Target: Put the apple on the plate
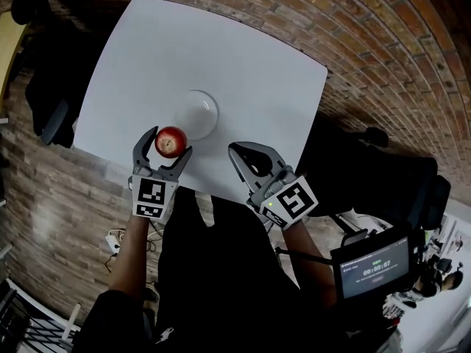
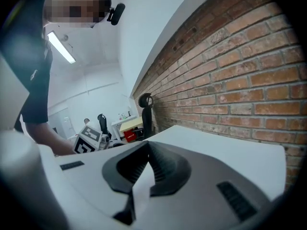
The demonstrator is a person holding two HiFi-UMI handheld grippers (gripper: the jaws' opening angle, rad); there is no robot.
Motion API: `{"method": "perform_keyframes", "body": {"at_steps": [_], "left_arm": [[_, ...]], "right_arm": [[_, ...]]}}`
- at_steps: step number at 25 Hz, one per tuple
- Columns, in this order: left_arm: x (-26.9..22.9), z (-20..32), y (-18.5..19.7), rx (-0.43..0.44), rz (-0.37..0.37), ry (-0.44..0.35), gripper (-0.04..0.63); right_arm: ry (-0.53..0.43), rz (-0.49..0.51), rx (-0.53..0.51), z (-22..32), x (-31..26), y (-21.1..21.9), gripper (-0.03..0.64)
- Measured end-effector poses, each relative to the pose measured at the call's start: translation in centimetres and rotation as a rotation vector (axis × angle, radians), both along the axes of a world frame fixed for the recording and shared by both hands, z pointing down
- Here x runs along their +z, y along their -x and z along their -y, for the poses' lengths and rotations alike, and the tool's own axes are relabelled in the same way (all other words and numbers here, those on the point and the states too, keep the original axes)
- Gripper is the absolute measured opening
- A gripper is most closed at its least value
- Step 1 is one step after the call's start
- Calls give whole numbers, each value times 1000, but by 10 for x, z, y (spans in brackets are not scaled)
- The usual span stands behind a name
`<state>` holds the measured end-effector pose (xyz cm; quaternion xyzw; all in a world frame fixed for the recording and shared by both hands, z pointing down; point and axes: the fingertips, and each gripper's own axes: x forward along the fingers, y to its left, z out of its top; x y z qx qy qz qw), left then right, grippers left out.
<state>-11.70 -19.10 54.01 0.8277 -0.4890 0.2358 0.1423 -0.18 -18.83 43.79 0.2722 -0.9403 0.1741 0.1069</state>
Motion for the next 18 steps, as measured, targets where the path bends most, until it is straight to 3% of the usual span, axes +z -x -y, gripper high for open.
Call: {"method": "perform_keyframes", "body": {"at_steps": [18], "left_arm": [[38,37,-23,6,5,7,399]], "right_arm": [[19,-7,-10,11,21,-3,3]]}}
